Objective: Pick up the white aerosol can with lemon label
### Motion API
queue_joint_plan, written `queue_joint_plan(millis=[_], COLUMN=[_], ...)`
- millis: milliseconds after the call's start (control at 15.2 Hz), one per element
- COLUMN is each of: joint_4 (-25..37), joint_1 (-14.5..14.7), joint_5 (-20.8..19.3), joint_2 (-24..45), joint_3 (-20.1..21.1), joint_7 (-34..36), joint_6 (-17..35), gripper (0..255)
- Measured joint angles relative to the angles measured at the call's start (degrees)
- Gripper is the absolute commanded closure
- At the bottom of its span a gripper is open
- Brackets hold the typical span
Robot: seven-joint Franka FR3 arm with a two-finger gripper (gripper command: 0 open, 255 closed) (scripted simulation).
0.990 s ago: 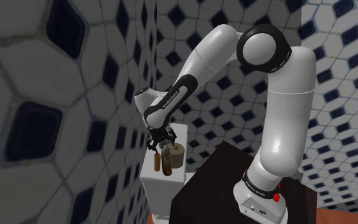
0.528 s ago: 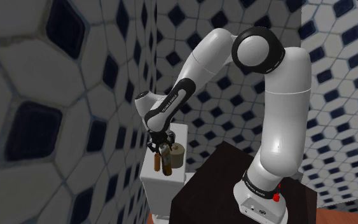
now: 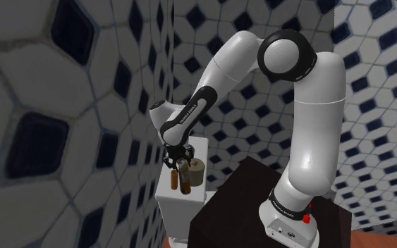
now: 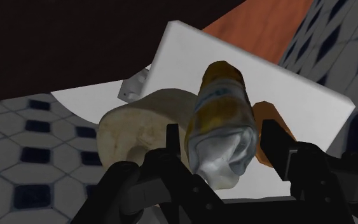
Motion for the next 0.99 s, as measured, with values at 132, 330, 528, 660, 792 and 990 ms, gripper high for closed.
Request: queue_joint_plan(millis=[132, 330, 528, 660, 792, 990], joint_4=[-0.15, -0.16, 0.02, -0.08, 0.13, 0.27], joint_1=[-0.16, -0.37, -0.50, -0.64, -0.75, -0.84], joint_5=[0.45, 1.30, 1.99, 2.58, 3.03, 3.64], joint_2=[-1.15, -3.24, -4.91, -6.50, -7.65, -9.25], joint_3=[0.20, 0.59, 0.87, 1.08, 1.21, 1.40], joint_7=[-0.40, -1.08, -1.62, -2.13, -2.57, -3.05], joint_6=[-1.01, -2.98, -4.75, -6.13, -7.43, -9.08], gripper=[255, 255, 255, 255, 255, 255])
